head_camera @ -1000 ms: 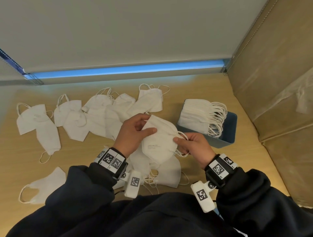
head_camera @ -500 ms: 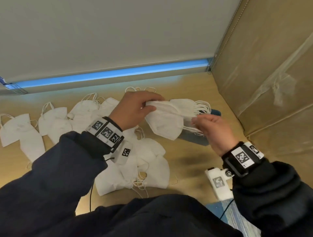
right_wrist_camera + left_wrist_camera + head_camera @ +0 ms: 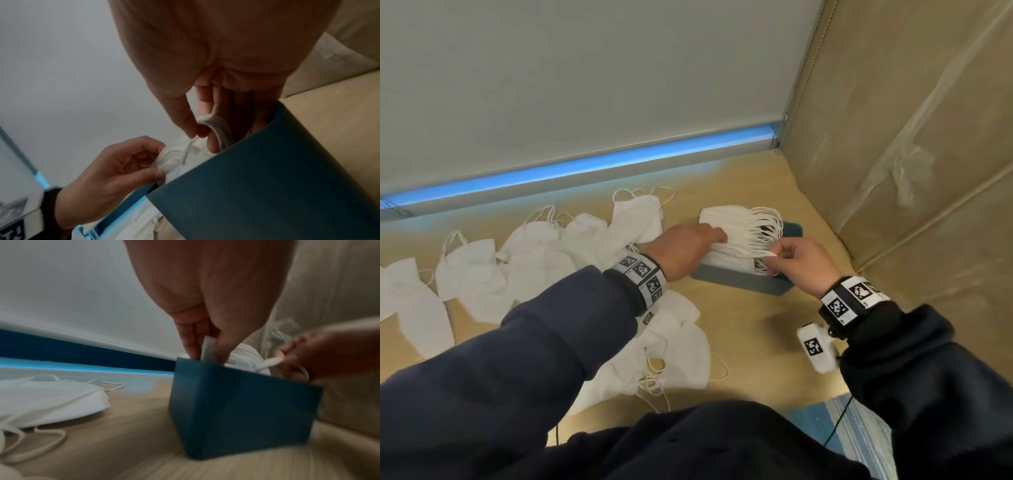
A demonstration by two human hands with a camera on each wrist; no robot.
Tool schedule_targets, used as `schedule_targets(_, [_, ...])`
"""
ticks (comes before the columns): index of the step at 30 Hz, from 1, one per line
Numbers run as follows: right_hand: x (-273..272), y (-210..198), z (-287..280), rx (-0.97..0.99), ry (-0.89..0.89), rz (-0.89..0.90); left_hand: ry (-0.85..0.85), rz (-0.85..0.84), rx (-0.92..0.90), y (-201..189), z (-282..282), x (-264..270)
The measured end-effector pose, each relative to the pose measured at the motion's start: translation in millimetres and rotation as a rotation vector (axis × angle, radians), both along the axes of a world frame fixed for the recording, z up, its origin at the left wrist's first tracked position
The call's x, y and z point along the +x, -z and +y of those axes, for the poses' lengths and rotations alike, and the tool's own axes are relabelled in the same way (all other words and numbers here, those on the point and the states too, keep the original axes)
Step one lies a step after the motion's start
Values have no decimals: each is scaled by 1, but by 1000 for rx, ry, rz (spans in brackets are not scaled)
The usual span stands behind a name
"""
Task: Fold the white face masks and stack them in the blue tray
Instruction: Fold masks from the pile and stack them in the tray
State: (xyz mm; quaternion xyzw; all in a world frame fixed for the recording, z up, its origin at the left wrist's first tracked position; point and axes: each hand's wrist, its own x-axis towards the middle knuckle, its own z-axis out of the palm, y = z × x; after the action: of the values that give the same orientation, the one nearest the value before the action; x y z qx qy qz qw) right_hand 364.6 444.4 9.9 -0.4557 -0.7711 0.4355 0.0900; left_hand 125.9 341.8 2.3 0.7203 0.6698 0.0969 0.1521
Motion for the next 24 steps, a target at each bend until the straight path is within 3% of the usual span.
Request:
schedule_targets(3, [-6,5,2,44,32,-54,84,232,-47,2,1,7])
schedule_targets(6, [-9,6,7,-127,231,126,59,345,5,0,3,7])
schedule_targets(10, [-15,3,2,-322,482,369,78,370,64,10,-2,10])
schedule_targets(13, [-19,6,-2,-404,598,484,-10,246,242,9,1,9])
schedule_targets(16, [-22,11,-4,-444,636,510,-77,158,117,7,16,10])
schedule_targets(19, [-28,10,-2,-504,641,518,-99,222,-64,5,34,18])
schedule_targets(24, [-22,22,3,-664,710,515,-4,296,64,13,27,29])
